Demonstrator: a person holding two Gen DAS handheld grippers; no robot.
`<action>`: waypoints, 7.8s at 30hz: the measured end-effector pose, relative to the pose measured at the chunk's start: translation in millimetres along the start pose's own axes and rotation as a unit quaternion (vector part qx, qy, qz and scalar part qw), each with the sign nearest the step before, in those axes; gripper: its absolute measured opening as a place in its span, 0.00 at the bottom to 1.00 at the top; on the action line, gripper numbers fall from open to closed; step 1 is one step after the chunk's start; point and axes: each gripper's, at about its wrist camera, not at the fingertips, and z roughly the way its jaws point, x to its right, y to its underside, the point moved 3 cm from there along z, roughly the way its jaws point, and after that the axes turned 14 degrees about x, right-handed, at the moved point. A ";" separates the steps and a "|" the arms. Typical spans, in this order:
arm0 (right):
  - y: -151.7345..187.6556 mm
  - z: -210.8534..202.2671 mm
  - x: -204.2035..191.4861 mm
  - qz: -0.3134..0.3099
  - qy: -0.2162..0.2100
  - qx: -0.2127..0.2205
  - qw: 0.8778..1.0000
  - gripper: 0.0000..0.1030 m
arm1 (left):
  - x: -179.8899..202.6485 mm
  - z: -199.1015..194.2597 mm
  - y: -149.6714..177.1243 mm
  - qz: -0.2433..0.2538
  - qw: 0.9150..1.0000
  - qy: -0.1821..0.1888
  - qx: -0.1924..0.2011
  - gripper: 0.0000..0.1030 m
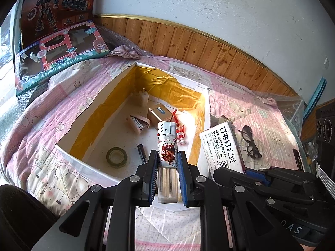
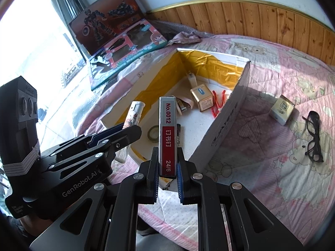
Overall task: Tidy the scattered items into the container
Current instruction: 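Lower the bottle and staples box into the cardboard box with both tools, then open both tools to release the bottle and staples box into the box, then move both open tools toward the beige tissue pack and black sunglasses, then grasp the beige tissue pack with the left tool while the right tool grasps the black sunglasses, then lift the tissue pack and sunglasses and carry them toward the cardboard box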
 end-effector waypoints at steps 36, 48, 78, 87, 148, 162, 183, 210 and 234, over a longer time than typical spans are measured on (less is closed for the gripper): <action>-43.3 64.2 22.6 0.001 0.015 -0.031 0.999 0.15 | -43.0 58.2 -19.8 -0.075 0.996 0.015 -0.055 0.19; -45.9 90.3 25.2 -0.022 0.004 -0.065 0.998 0.15 | -58.7 79.7 -21.1 -0.054 0.995 -0.012 -0.078 0.19; -16.1 130.9 2.4 -0.156 0.012 -0.144 0.977 0.15 | -84.2 167.3 -33.6 -0.016 0.977 -0.043 -0.210 0.19; -14.6 155.4 -1.8 -0.225 -0.002 -0.184 0.957 0.15 | -87.9 191.8 -26.3 -0.005 0.966 -0.060 -0.250 0.19; 9.4 -37.3 307.3 0.177 0.201 0.031 0.963 0.40 | 201.3 200.4 13.8 0.185 0.969 0.060 -0.153 0.62; 13.0 17.0 358.0 0.132 0.248 -0.040 0.959 0.45 | 216.3 318.2 40.5 0.235 0.952 0.039 -0.193 0.62; -0.5 1.2 324.3 0.178 0.177 -0.004 0.968 0.35 | 194.9 237.5 4.0 0.147 0.977 0.057 -0.143 0.49; 37.2 -19.0 153.4 0.096 0.109 -0.003 0.989 0.35 | 115.6 54.5 8.8 0.103 0.990 0.034 -0.086 0.49; 52.7 -31.5 76.1 0.060 0.092 -0.008 0.994 0.35 | 64.6 -2.7 22.0 0.050 0.993 0.062 -0.083 0.49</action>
